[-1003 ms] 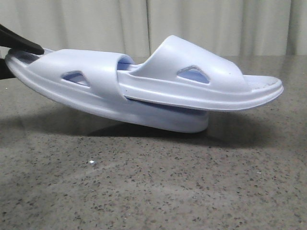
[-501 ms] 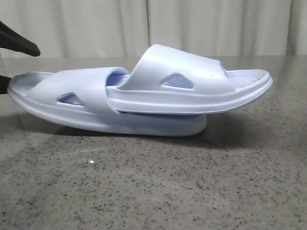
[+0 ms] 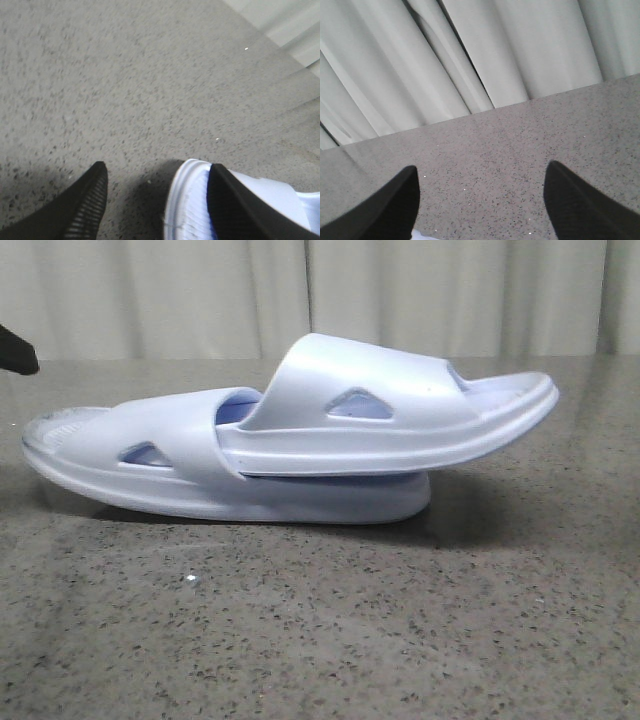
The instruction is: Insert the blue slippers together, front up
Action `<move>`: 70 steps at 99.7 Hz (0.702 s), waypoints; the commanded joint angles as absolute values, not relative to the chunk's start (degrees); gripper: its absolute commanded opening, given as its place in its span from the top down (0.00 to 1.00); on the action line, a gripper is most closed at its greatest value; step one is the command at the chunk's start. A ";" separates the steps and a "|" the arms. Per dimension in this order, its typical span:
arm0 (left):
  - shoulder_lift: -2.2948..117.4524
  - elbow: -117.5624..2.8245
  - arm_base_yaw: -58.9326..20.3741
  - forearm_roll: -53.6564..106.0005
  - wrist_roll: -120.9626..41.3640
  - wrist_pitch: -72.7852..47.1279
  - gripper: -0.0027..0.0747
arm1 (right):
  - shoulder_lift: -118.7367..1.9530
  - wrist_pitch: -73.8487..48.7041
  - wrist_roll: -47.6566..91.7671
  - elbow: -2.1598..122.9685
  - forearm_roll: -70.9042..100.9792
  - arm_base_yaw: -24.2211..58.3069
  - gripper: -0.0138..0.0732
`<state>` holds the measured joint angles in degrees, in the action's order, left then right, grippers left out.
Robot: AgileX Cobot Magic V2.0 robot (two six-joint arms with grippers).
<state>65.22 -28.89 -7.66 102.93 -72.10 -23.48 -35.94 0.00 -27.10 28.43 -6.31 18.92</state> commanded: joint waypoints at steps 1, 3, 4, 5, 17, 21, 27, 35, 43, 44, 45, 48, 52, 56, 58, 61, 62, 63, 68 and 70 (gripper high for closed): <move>61.13 -30.38 -8.15 106.65 -74.50 -24.18 0.46 | -35.71 4.28 -26.60 30.38 -9.45 18.53 0.31; 60.17 -30.38 -8.15 106.55 -75.01 -23.76 0.46 | -35.71 4.28 -26.60 30.38 -9.84 18.53 0.31; 59.50 -30.38 -8.15 106.55 -75.17 -23.62 0.46 | -35.71 4.28 -26.60 30.38 -10.25 18.53 0.31; 59.14 -30.38 -8.15 106.55 -75.44 -23.32 0.46 | -35.71 4.28 -26.60 30.38 -10.43 18.53 0.31; 52.21 -30.38 -8.15 104.80 -76.72 -19.88 0.46 | -35.71 4.03 -26.60 30.38 -13.47 18.53 0.31; 49.60 -30.38 -8.15 103.58 -76.72 -18.55 0.46 | -35.71 3.88 -26.60 30.38 -14.23 18.40 0.31; 45.61 -30.38 -8.15 100.84 -76.72 -17.06 0.47 | -35.71 3.30 -26.60 30.38 -14.66 17.67 0.31; 40.95 -30.38 -8.15 97.87 -76.72 -16.12 0.47 | -35.17 2.71 -26.60 30.38 -16.02 16.42 0.31; 36.71 -29.93 -8.15 96.87 -76.72 -15.46 0.47 | -33.62 2.16 -26.60 30.38 -18.45 15.11 0.31; 35.97 -29.83 -8.15 96.87 -76.72 -15.45 0.47 | -33.46 2.05 -26.60 30.38 -18.68 15.03 0.31; 35.24 -29.66 -8.15 96.87 -76.72 -15.23 0.47 | -33.09 1.88 -26.60 30.38 -18.89 14.98 0.31; 34.17 -29.23 -8.15 96.87 -76.72 -14.97 0.47 | -32.35 1.65 -26.60 30.38 -19.66 14.67 0.31; 32.11 -28.32 -8.15 96.87 -76.72 -14.60 0.47 | -31.12 1.20 -26.60 30.38 -20.53 14.51 0.31; 30.13 -27.37 -8.15 96.87 -76.72 -14.31 0.47 | -29.95 0.77 -26.60 30.38 -21.72 14.51 0.31; 29.13 -26.73 -8.15 96.87 -76.72 -14.20 0.47 | -29.21 0.38 -26.60 30.38 -22.12 14.51 0.31; 27.82 -25.57 -8.15 96.87 -76.72 -14.06 0.47 | -28.20 -0.44 -26.60 30.38 -22.67 14.51 0.31; 27.49 -25.33 -8.15 96.87 -76.72 -13.96 0.47 | -27.68 -0.64 -26.60 30.38 -23.02 14.51 0.31; 26.84 -25.09 -8.15 96.87 -76.72 -13.98 0.47 | -27.42 -0.85 -26.60 30.38 -23.21 14.51 0.31; 24.51 -23.13 -8.15 96.77 -76.72 -13.53 0.47 | -25.55 -3.11 -26.60 30.38 -24.68 14.51 0.31; 23.49 -22.62 -8.15 96.77 -76.72 -13.17 0.47 | -24.72 -3.85 -26.60 30.38 -25.30 14.51 0.31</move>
<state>26.64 -23.33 -7.66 96.07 -76.68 -13.81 -27.37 -4.46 -27.10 28.43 -22.03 14.92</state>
